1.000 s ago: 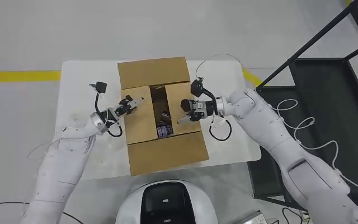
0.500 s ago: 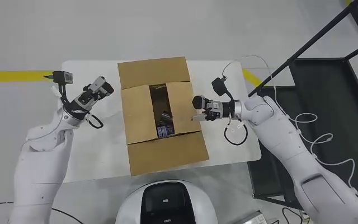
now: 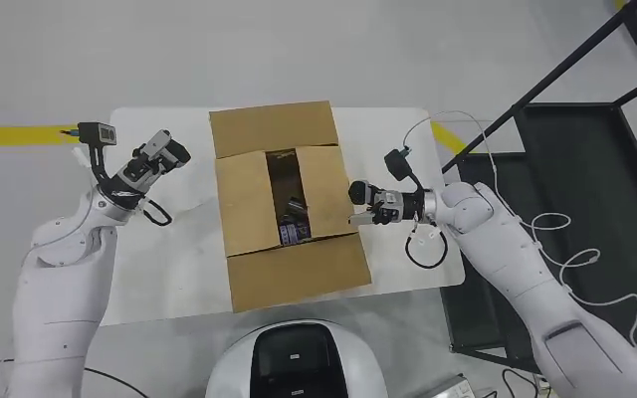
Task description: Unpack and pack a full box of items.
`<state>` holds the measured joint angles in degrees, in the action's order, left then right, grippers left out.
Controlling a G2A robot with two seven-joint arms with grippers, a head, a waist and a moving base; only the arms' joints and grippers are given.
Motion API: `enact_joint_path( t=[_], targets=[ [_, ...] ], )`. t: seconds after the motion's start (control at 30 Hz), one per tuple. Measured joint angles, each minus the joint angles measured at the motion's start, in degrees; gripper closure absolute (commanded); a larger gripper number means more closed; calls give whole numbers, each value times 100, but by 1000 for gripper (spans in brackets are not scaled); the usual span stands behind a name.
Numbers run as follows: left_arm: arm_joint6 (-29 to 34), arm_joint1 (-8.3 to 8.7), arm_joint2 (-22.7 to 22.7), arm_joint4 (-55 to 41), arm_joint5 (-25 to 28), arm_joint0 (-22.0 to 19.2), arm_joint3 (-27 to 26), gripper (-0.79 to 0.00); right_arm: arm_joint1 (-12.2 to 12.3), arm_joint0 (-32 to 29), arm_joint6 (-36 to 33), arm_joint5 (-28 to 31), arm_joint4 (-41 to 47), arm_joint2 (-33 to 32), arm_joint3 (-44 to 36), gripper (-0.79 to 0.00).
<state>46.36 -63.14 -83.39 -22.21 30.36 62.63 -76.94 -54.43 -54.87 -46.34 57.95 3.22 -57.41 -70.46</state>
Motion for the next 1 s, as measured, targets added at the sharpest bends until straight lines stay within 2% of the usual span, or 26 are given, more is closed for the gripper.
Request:
enact_joint_path(
  t=[0.2,0.33,0.4,0.5,0.77,1.0],
  targets=[
    [-182,4,-42,144,-64,-5,13,-785,10,-53,-2,-184,-44,-1,-77,-785],
    [-675,-23,19,461,17,-301,351,-785,110,-258,-555,-695,912,-55,-130,-785],
    [-848,-61,192,770,80,-602,745,-785,223,-339,-1136,-1163,1567,-228,-57,-785],
    [-1024,-148,530,1052,217,-1129,1458,-785,383,-557,-1657,-1658,2031,-557,-134,-785],
    [-1543,-489,1425,1450,605,-2391,3389,-785,654,-1453,-1939,-2159,2145,-1239,-499,-785],
    [-1943,-810,1930,1499,807,-3007,4576,-785,624,-1827,-2219,-2637,2390,-983,-779,-785]
  ],
)
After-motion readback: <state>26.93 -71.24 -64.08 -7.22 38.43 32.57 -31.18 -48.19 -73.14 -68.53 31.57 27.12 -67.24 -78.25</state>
